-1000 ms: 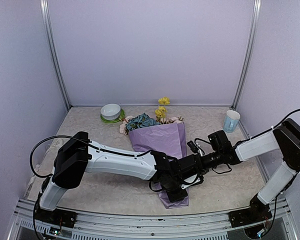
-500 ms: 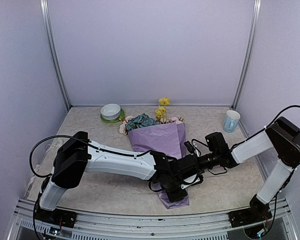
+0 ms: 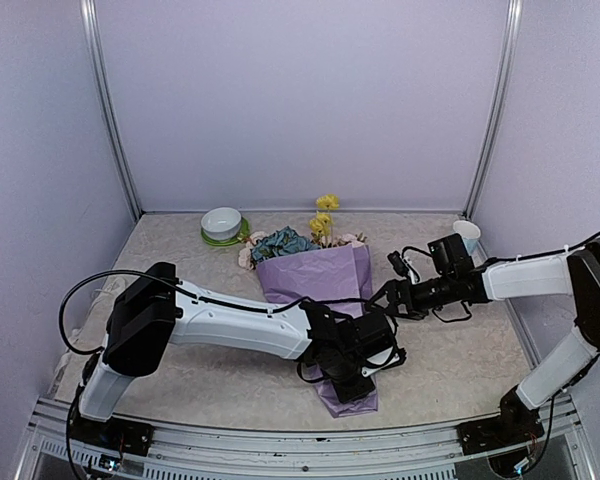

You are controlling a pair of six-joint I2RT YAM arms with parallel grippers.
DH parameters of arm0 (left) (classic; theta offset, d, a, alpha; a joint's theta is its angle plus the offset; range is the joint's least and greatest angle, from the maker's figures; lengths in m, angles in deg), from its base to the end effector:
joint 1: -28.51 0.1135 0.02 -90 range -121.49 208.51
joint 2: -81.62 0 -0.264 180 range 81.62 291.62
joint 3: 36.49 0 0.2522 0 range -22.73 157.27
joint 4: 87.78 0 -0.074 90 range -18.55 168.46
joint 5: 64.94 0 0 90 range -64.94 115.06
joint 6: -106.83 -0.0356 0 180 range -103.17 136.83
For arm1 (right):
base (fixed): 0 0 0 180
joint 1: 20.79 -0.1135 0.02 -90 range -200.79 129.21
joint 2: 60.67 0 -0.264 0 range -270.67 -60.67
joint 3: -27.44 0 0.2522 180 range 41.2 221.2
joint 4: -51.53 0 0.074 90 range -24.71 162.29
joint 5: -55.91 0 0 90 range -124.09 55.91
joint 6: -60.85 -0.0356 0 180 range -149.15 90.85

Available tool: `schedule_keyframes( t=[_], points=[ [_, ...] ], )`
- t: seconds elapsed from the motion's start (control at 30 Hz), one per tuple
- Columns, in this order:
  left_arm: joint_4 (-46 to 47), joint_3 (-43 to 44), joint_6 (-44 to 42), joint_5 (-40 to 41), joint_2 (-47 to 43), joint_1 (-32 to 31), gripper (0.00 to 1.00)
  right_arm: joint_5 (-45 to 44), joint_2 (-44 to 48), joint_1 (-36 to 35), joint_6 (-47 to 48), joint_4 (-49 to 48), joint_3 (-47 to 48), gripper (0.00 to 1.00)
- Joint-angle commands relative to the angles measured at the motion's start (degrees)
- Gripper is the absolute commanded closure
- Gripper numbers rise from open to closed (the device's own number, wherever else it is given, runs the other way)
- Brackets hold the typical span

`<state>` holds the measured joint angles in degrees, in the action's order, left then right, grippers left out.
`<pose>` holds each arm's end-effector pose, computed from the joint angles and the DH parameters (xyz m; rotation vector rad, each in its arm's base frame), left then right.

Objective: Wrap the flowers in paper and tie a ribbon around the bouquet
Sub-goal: Press the fold line on the folded wrapping paper.

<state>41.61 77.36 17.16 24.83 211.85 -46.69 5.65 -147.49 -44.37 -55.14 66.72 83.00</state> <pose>0.1213 -0.4596 0.1431 1.7060 2.2267 -0.3541 0.2574 0.1372 0.1727 -0.3036 2.4689 1.2201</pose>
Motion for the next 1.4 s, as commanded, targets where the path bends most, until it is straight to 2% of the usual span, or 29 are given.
schedule_keyframes(
  t=[0.0, 0.13, 0.3, 0.37, 0.47, 0.57, 0.67, 0.7, 0.73, 0.83, 0.9, 1.03, 1.13, 1.2, 1.37],
  points=[
    [-0.90, 0.17, -0.69, 1.04, 0.34, -0.45, 0.60, -1.28, -2.53, 0.80, 2.72, 2.82, 1.18, 0.00],
    [-1.68, 1.05, -0.76, 1.08, 0.84, -0.52, 0.60, -3.40, 0.08, 6.63, 6.77, 8.49, 5.07, 0.00],
    [-1.85, 1.14, -0.94, 1.36, 0.88, -0.59, 0.60, -9.98, 5.07, 11.14, 16.35, 22.13, 9.21, 0.00],
    [-1.75, 1.14, -1.07, 1.17, 0.91, -0.58, 0.60, -0.76, 7.01, 11.07, 19.50, 24.50, 9.06, 0.03],
    [-1.79, 1.39, -0.89, 1.20, 1.01, -0.61, 0.60, 16.92, 12.57, 10.94, 14.69, 17.13, 5.72, 0.04],
    [-2.04, 1.57, -0.87, 1.20, 1.16, -0.61, 0.60, 23.09, 19.78, 11.12, 12.72, 10.69, 4.56, 0.02],
    [-2.26, 1.76, -0.95, 1.14, 1.30, -0.57, 0.60, 32.19, 25.12, 11.20, 4.50, -1.80, 2.18, 0.00],
    [-2.27, 1.90, -0.95, 1.12, 1.38, -0.52, 0.60, 30.35, 26.01, 11.33, 2.36, -2.87, 2.07, 0.00],
    [-2.27, 1.94, -0.95, 1.11, 1.36, -0.58, 0.60, 23.73, 26.27, 11.35, 2.79, 1.28, 3.13, 0.00],
    [-2.24, 1.95, -0.87, 1.23, 1.38, -0.57, 0.60, -4.33, 22.47, 11.38, 6.00, 17.15, 6.00, 0.04],
    [-2.24, 1.94, -0.79, 1.34, 1.35, -0.63, 0.60, -10.96, 18.47, 11.36, 6.93, 19.31, 5.16, 0.10],
    [-2.27, 1.89, -1.08, 1.24, 1.38, -0.70, 0.60, -2.91, 10.61, 10.78, 5.31, 11.90, 2.02, 0.17],
    [-2.43, 2.13, -1.07, 1.30, 1.56, -0.74, 0.60, 2.50, 5.28, 8.74, 4.98, 7.34, 0.62, 0.10],
    [-2.45, 2.20, -0.81, 1.49, 1.59, -0.74, 0.60, 7.48, 2.20, 6.65, 4.95, 4.06, -0.54, 0.01],
    [-2.34, 2.04, -0.88, 1.67, 1.45, -0.78, 0.60, 9.36, -5.20, 1.96, 4.55, 0.95, -2.49, 0.00]
  ],
)
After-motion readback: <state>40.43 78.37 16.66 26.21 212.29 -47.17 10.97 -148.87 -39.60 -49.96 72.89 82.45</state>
